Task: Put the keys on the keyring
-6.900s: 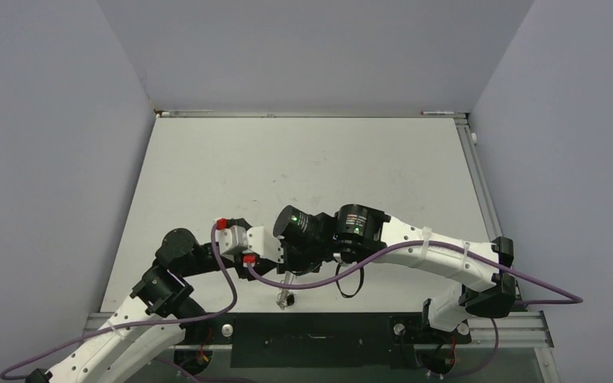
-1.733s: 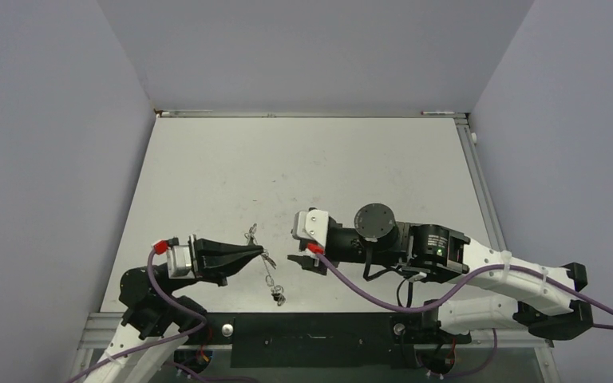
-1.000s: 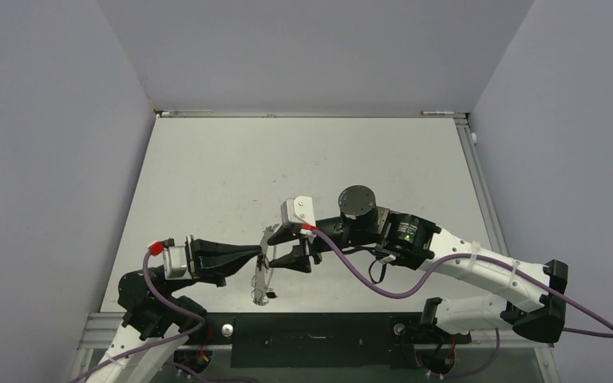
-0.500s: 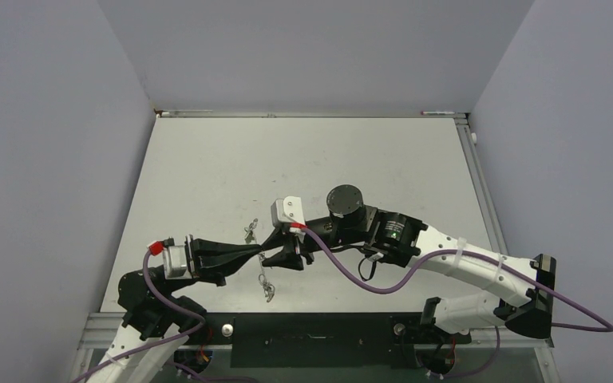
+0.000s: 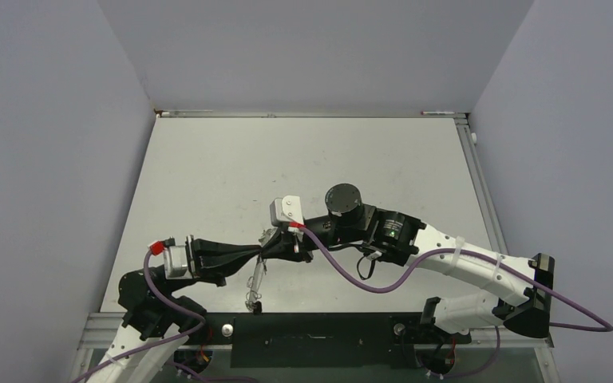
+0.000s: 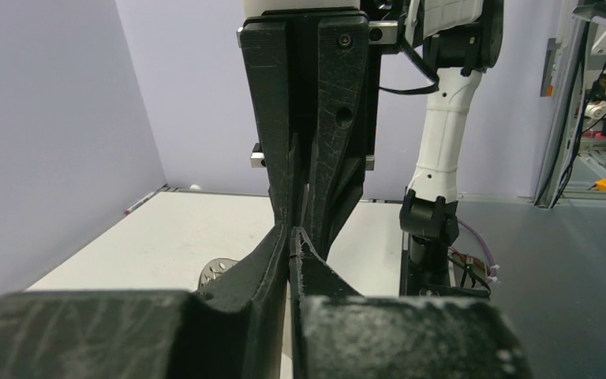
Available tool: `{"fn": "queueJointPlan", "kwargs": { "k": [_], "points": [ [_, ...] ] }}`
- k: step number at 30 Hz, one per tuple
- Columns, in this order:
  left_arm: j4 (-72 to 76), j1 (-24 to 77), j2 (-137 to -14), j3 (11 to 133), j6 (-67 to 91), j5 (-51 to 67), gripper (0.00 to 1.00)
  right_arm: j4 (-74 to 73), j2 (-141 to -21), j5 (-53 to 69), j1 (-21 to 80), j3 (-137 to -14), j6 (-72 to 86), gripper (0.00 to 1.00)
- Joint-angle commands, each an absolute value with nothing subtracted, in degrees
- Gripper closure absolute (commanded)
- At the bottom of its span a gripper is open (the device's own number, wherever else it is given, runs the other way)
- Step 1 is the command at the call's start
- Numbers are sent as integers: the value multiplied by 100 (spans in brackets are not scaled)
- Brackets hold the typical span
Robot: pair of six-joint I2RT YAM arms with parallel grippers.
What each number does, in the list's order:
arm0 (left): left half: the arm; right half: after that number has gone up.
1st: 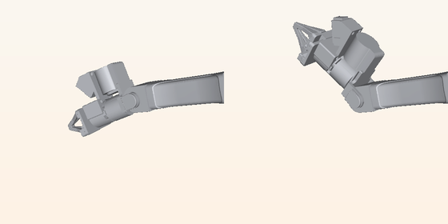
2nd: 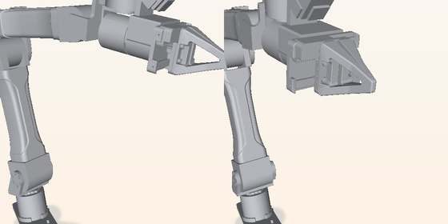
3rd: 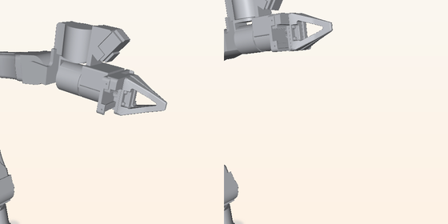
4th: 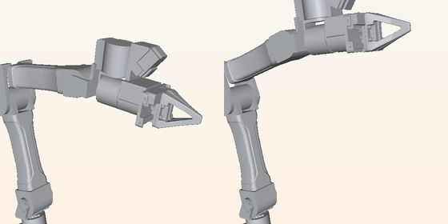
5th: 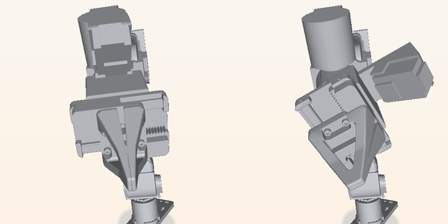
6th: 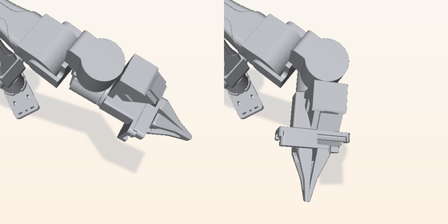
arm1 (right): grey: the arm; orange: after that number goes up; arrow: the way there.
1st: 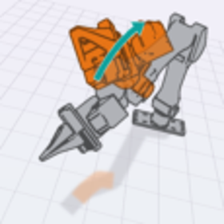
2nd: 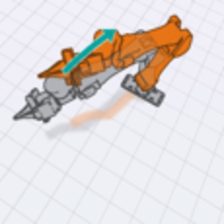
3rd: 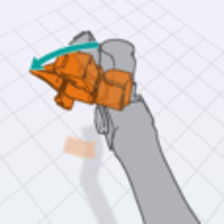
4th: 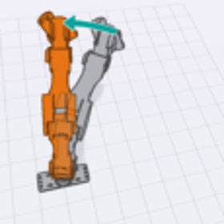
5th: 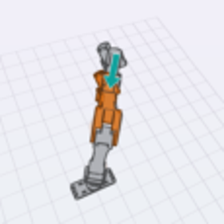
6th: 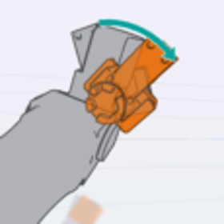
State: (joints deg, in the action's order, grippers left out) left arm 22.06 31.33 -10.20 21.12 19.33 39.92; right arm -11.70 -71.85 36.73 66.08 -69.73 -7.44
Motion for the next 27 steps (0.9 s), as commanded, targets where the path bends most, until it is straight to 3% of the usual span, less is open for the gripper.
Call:
{"fn": "queueJointPlan", "kwargs": {
  "k": [1,4,6,9,20,25,27],
  "points": [
    [2098,3070,-1046,2207,1840,3713,94,-1452,-7254,3367,6624,-7362,-1080,95],
    [1695,3076,-964,2277,1631,3423,46,-2029,-7317,2841,6612,-7708,-1137,95],
    [1554,3075,-858,2260,1573,3203,30,-2333,-7376,2529,6589,-7888,-1098,95],
    [1273,3076,-780,2276,1482,2953,20,-2637,-7453,2136,6557,-8083,-964,95],
    [686,3076,-1543,2390,1016,3123,23,-3211,-7606,1462,6538,-8692,-629,95],
    [802,3085,-1832,2411,999,3314,34,-3242,-7604,1490,6539,-8745,-575,95],
    [827,3098,-1908,2412,975,3360,46,-3242,-7582,1502,6539,-8736,-546,95]
  ]
}}
